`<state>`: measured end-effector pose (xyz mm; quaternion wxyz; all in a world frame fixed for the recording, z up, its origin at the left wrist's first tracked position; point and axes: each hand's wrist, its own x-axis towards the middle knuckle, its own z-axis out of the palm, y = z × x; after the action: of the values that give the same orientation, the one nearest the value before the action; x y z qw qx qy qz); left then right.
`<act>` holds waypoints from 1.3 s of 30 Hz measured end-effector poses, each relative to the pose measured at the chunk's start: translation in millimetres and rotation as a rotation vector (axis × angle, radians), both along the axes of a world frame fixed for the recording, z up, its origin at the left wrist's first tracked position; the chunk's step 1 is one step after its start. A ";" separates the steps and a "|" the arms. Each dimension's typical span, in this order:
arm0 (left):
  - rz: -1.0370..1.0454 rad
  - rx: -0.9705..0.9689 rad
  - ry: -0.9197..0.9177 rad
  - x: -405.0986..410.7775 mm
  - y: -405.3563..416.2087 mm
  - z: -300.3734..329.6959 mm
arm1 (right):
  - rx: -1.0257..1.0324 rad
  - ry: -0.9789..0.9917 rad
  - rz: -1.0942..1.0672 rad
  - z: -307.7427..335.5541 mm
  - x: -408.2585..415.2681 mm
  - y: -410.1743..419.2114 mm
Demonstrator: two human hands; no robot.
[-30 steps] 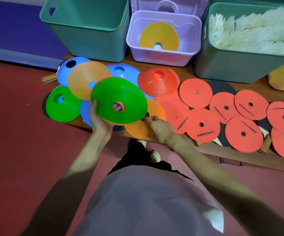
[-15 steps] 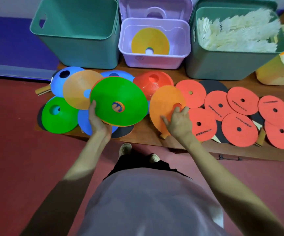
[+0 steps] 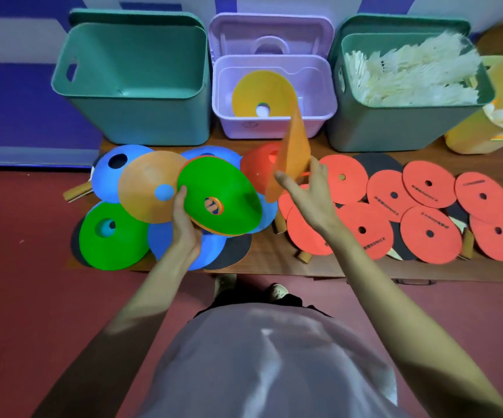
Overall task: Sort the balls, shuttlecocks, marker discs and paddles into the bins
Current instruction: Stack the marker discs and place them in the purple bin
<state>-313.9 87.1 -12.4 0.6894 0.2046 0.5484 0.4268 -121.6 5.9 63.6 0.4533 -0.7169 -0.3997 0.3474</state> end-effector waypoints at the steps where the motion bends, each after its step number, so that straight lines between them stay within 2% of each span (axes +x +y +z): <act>1: -0.035 -0.010 0.002 -0.8 2.5 1.0 | 0.014 0.090 0.000 0.4 -4.4 5.7; 4: -0.050 -0.035 -0.044 -4.0 9.1 3.9 | 0.029 0.310 -0.124 -3.7 -14.3 26.4; 6: -0.055 -0.035 -0.080 -6.3 14.2 3.8 | -0.019 0.337 -0.239 -15.1 -16.9 31.5; 8: -0.062 -0.016 -0.118 -7.6 16.0 7.0 | -0.083 0.285 -0.279 -27.5 -20.1 39.4; 10: -0.068 -0.036 -0.186 -10.1 19.2 7.9 | -0.113 0.187 -0.223 -40.2 -24.0 46.9; 14: -0.041 -0.068 -0.209 -16.5 24.5 5.1 | -0.200 -0.282 -0.049 -63.5 -24.8 50.3; 15: -0.030 -0.082 -0.206 -17.1 26.1 6.2 | -0.214 -0.337 -0.022 -68.0 -24.3 50.9; 24: -0.092 -0.081 -0.199 -26.6 49.9 10.1 | -0.281 -0.411 0.139 -80.9 -34.1 77.6; 29: -0.137 -0.080 -0.148 -39.2 70.1 14.1 | -0.186 -0.435 -0.014 -91.3 -21.5 97.1; 36: -0.207 -0.102 -0.166 -52.9 89.8 27.6 | -0.495 -0.490 0.159 -122.0 9.4 120.1; 39: -0.177 -0.057 -0.147 -54.8 93.9 34.1 | -0.558 -0.509 0.177 -124.8 6.4 125.1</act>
<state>-368.7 181.0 21.7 0.7682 0.2009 0.4881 0.3623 -115.2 131.0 -61.1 0.0953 -0.8387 -0.4501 0.2915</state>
